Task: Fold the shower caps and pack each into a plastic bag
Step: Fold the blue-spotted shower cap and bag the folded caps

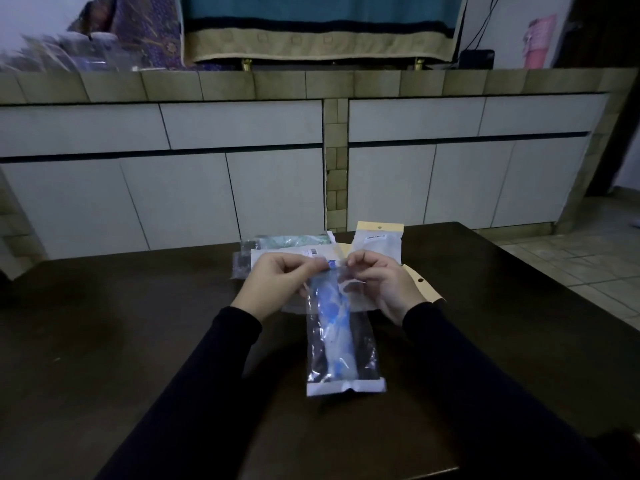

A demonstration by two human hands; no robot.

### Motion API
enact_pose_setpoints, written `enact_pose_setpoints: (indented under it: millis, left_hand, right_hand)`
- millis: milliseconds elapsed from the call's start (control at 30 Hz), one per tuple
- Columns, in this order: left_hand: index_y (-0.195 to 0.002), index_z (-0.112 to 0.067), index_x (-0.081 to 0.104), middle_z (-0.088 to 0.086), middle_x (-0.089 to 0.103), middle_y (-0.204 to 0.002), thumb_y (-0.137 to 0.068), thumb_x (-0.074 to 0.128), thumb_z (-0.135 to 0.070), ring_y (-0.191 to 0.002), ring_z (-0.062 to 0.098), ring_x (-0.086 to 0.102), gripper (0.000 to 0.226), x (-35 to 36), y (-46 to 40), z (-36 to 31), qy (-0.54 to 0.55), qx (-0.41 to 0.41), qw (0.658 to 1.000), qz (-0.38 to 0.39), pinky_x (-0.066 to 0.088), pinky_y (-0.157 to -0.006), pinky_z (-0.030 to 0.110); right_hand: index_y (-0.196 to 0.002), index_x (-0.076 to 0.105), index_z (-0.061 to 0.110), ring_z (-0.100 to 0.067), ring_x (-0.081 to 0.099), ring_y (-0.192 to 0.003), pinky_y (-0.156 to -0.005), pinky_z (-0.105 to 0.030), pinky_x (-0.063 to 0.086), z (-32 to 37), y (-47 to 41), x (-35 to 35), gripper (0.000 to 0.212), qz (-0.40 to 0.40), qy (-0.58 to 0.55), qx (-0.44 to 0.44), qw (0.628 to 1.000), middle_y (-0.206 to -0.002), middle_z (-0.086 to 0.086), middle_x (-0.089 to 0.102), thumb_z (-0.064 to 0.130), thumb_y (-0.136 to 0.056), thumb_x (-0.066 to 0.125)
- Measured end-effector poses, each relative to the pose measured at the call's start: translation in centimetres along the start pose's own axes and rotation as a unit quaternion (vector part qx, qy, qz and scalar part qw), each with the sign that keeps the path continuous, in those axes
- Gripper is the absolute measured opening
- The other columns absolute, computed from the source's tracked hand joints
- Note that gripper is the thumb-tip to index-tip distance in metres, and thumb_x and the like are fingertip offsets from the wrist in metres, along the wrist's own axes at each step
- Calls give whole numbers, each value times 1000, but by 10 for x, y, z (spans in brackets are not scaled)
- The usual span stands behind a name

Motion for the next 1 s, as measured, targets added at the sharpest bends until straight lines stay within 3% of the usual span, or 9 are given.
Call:
enact_pose_setpoints:
  millis: [133,233,333,500,633,700,767,867,1000]
  left_hand:
    - [-78,-22,78,4,75,-80,-73,78,-7,-74,12,68,16,-4,1,-1,5,1,1000,-2,56,-72,26]
    - [-94,-15,70,8,73,-73,-65,79,-10,-58,9,65,31,-8,1,-8,53,-10,999,0,51,-58,20]
    - [-102,-10,62,7,68,-63,-66,77,-8,-40,8,49,39,-13,1,-14,82,-21,996,-23,41,-44,18]
    - [-102,-7,68,4,74,-79,-66,74,-12,-57,7,62,36,-19,5,-21,186,-7,981,-54,45,-48,16]
    - [-89,-19,75,1,73,-86,-68,76,-20,-70,9,61,21,-33,5,-37,270,104,951,-109,48,-59,18]
    - [-84,-22,76,0,72,-84,-65,76,-20,-67,10,60,19,-36,7,-43,306,146,934,-111,49,-63,18]
    - [-83,-21,76,-1,73,-88,-68,75,-13,-78,11,65,17,-32,11,-45,264,174,942,-110,51,-70,19]
    - [-81,-21,74,-5,73,-97,-72,75,2,-97,11,66,25,-16,14,-42,73,211,970,-100,50,-83,26]
    - [-99,-37,69,-17,46,-137,-74,79,-33,-124,2,44,27,-6,12,-17,-98,102,990,6,38,-99,24]
  right_hand:
    - [-92,58,2,-18,60,-65,-61,-27,47,3,3,4,13,27,3,16,1000,-77,-6,66,12,-84,53]
    - [-103,60,10,-15,58,-59,-57,-22,49,7,2,5,18,-17,86,8,996,-67,-2,68,5,-86,66]
    - [-107,62,11,-9,59,-53,-54,-18,49,13,-1,9,25,-39,43,6,998,-66,-3,69,1,-84,66]
    - [-109,66,6,-10,59,-65,-59,-19,50,28,3,19,31,-19,-12,20,1000,-77,0,70,17,-80,68]
    - [-82,69,17,-7,54,-66,-63,-29,50,60,8,16,13,-140,158,-129,969,-67,11,62,29,-79,74]
    - [-64,61,16,-4,45,-53,-56,-24,45,73,13,17,30,-204,231,-188,933,-49,13,50,37,-83,70]
    - [-57,60,10,-6,42,-45,-52,-25,38,79,13,23,54,-188,258,-118,940,-42,9,46,56,-86,58]
    - [-75,69,3,-13,47,-44,-46,-24,35,65,9,35,75,-72,188,122,972,-57,-3,60,73,-83,44]
    - [-96,69,-3,-12,52,-49,-45,-20,37,45,-3,30,27,-76,209,104,969,-73,-6,68,21,-92,56]
Point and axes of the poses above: each hand's wrist, its own y-axis away from the middle knuckle, its own x-axis out of the palm, z = x × y, the point moved 4 cm from there along -y, towards the middle knuckle
